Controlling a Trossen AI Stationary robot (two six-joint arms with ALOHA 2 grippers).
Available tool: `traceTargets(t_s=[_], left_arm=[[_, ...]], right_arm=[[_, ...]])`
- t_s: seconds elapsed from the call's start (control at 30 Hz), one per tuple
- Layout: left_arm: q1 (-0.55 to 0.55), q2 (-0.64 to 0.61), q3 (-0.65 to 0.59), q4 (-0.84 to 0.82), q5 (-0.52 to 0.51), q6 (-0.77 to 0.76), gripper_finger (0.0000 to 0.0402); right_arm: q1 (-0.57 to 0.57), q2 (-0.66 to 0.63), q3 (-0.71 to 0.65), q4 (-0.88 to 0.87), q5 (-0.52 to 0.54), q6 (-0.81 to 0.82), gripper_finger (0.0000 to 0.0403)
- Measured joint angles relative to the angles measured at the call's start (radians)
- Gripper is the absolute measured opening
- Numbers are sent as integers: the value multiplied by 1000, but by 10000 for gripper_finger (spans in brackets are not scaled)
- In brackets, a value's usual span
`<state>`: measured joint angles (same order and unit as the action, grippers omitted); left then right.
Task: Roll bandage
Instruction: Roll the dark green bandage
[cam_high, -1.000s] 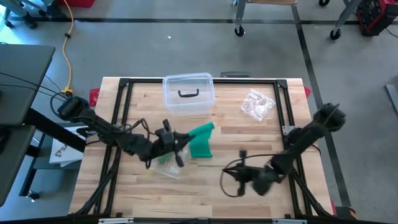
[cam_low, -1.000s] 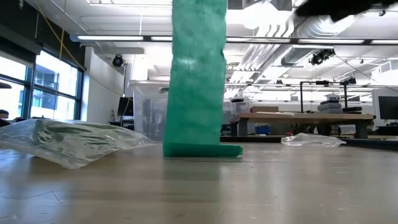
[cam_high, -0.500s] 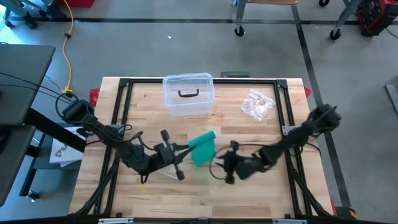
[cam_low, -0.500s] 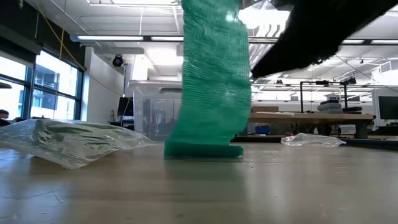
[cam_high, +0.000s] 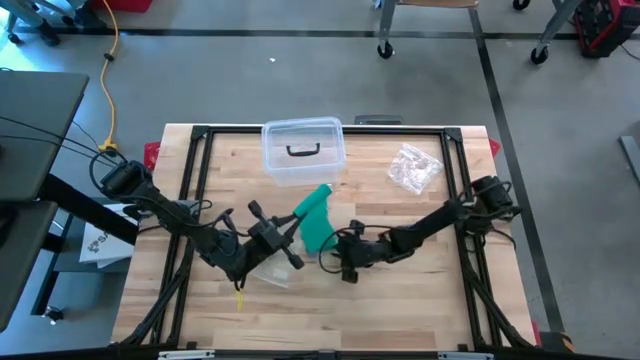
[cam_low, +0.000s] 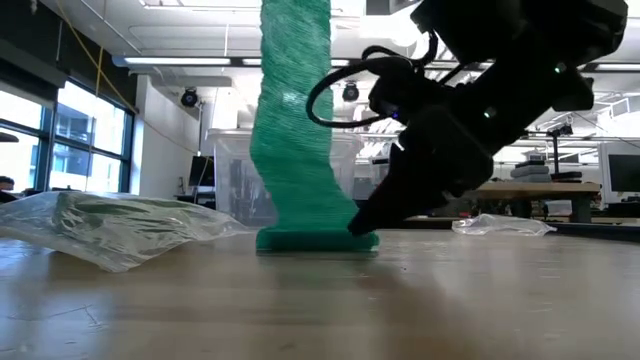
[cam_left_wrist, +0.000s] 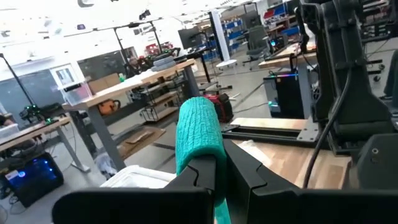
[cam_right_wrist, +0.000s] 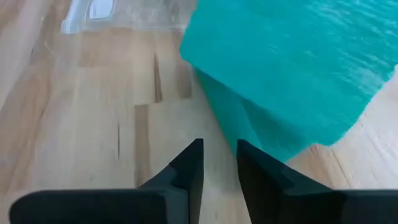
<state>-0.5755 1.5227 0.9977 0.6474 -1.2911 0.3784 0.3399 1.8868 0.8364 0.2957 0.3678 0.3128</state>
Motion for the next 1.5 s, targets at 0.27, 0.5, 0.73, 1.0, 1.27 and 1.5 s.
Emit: traceTargets(t_s=[0.27,0.5,0.73,1.0,1.27,1.5], left_arm=[[-3,0,0,2,5,-12,5],[-3,0,1,-4,29,-44,5],[6,0,1,-4,10,-25,5],[13,0,1,-4,-76,22,5],[29,-1,-5,-109,-236,17,5],[70,20,-19,-409,-11,-477,5]], right_arm=[[-18,-28,0,44,-178,-34,85],[-99,-21,0,52,-64,4,85],[-151,26,0,54,-287,-16,80],[-97,49,3,53,-283,-99,10],[111,-107,1,-210,-264,-130,2],[389,-172,0,-490,-263,-82,1]])
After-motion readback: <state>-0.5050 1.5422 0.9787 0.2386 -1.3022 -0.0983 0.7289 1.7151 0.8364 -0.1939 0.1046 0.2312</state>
